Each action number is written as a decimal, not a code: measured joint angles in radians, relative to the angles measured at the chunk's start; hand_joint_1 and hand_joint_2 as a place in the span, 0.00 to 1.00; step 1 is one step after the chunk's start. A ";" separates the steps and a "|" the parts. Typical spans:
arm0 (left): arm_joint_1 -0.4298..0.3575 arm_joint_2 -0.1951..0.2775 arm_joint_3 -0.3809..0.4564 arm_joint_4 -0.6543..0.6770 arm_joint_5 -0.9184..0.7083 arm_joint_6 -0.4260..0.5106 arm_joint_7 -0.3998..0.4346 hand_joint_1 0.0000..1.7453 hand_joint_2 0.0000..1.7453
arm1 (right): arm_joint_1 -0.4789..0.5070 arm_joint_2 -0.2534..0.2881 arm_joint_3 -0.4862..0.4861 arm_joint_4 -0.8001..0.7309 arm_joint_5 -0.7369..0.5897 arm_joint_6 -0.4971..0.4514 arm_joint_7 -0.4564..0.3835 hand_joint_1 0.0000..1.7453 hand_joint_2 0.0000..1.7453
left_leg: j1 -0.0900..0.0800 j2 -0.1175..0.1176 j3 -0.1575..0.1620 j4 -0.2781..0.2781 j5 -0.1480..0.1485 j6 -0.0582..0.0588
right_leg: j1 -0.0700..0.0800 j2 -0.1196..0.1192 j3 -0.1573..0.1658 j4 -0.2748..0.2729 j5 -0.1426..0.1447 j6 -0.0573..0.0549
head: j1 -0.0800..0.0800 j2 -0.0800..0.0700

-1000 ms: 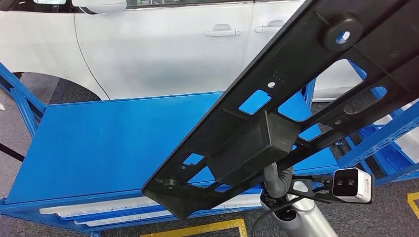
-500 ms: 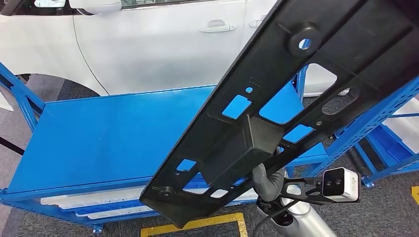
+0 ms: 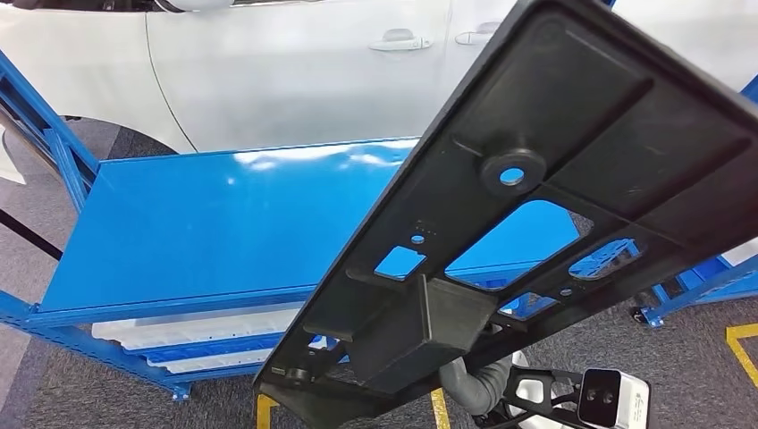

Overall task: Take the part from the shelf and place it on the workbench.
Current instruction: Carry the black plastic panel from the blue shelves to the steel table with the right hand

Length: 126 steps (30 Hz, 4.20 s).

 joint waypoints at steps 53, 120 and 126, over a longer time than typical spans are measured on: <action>0.003 -0.017 0.025 0.000 0.037 0.042 0.048 0.00 1.00 | -0.046 -0.119 -0.059 0.002 -0.080 0.018 0.000 1.00 1.00 | -0.007 -0.002 0.089 -0.003 -0.076 -0.029 | 0.007 -0.004 0.098 -0.294 0.188 -0.032 | -0.001 0.000; 0.007 0.035 0.021 -0.001 0.019 0.097 -0.019 0.00 1.00 | 0.137 0.120 -0.148 -0.119 0.210 0.127 -0.001 1.00 1.00 | 0.001 0.003 0.056 -0.017 -0.035 -0.004 | 0.015 0.024 0.031 -0.117 0.060 -0.029 | -0.001 0.000; 0.009 0.033 0.002 0.000 0.001 0.083 -0.002 0.00 1.00 | 0.156 0.111 -0.135 -0.136 0.238 0.069 -0.001 1.00 1.00 | 0.001 0.077 0.052 -0.004 -0.044 -0.020 | -0.009 -0.043 0.098 -0.185 0.100 -0.004 | -0.001 0.000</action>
